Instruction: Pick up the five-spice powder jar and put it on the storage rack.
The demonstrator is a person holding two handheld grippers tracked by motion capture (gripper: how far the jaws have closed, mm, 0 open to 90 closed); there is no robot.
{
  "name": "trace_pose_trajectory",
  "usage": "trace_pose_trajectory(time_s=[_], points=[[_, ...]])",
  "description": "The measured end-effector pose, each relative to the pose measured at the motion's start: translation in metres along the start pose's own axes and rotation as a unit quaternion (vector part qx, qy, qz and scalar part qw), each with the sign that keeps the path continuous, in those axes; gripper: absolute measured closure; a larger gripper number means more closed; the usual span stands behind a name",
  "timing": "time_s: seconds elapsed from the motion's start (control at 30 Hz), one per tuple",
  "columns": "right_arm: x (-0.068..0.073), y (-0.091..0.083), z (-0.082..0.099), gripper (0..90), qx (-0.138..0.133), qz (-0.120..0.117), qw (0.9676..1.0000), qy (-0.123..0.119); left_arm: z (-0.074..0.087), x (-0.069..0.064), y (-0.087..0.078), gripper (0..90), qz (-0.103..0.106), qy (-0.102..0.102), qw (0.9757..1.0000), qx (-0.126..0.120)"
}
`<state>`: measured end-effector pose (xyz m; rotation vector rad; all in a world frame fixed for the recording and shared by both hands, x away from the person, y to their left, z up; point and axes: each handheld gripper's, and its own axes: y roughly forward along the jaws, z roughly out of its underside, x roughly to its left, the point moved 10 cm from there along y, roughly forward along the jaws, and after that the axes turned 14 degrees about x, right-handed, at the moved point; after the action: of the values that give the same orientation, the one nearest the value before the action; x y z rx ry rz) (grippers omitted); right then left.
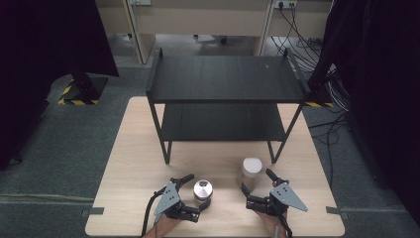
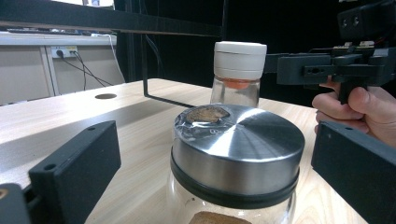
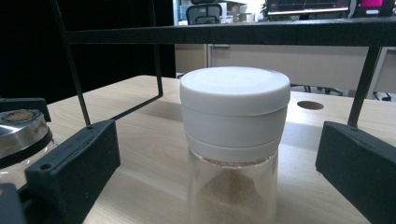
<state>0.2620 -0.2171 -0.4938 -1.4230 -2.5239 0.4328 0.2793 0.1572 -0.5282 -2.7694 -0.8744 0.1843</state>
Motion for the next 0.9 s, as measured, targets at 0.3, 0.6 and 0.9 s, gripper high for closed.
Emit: trace_pose_trajectory(time_s=[0.3,0.6,0.9], points=[[0.0,-0.0014,0.0,0.1,-0.004,-0.002,1.0,0.001,0.0,-0.0006,0.0003,1.1,0.001,0.001,1.0,0.001],[0.0016,-0.0012,0.0005,0.1,-0.006,-0.002,1.0,-0.003,0.0,-0.0002,0.0001,1.0,0.0,0.0,1.0,0.0],[0.003,-0.002,0.0006,0.1,-0.007,-0.004,1.0,-0.006,0.0,-0.0005,0.0003,1.1,0.0,0.002,1.0,0.001]])
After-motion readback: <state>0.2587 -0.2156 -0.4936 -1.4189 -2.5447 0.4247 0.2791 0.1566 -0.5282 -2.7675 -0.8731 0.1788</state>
